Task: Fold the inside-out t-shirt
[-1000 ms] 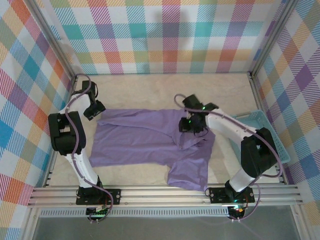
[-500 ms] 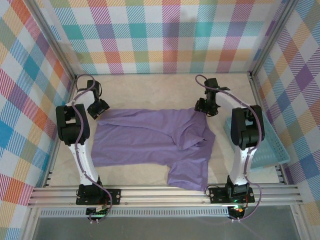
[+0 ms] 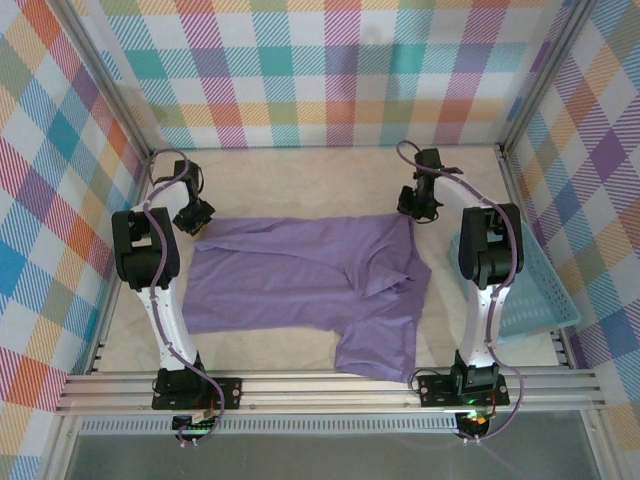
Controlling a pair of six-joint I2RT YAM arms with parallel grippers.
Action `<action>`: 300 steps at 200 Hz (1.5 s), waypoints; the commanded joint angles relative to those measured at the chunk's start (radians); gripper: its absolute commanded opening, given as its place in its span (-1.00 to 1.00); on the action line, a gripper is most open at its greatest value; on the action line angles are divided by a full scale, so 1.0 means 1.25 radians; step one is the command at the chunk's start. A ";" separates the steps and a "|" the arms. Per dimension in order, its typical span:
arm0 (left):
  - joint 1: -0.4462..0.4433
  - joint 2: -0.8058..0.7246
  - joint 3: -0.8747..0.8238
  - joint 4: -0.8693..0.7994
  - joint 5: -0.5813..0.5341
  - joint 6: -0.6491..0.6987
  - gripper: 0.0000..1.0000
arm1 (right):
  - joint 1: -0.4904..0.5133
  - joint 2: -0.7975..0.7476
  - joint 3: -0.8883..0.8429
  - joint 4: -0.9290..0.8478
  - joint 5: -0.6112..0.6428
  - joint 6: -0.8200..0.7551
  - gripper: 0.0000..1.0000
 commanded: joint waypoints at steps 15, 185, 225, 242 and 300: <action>-0.002 0.023 0.002 0.007 -0.006 -0.009 -0.49 | -0.020 0.022 0.069 0.004 0.001 -0.020 -0.85; -0.125 -0.537 -0.428 -0.013 -0.083 -0.057 0.20 | 0.071 -0.432 -0.302 -0.051 0.023 -0.026 0.07; -0.234 -0.700 -0.631 -0.095 -0.105 -0.139 0.29 | 0.159 -0.625 -0.479 -0.075 0.034 -0.017 0.12; -0.257 -0.783 -0.710 -0.135 -0.101 -0.178 0.30 | 0.186 -0.680 -0.535 -0.090 0.035 -0.003 0.13; -0.269 -0.940 -0.888 -0.105 -0.058 -0.256 0.36 | 0.284 -0.753 -0.671 -0.110 0.037 0.074 0.11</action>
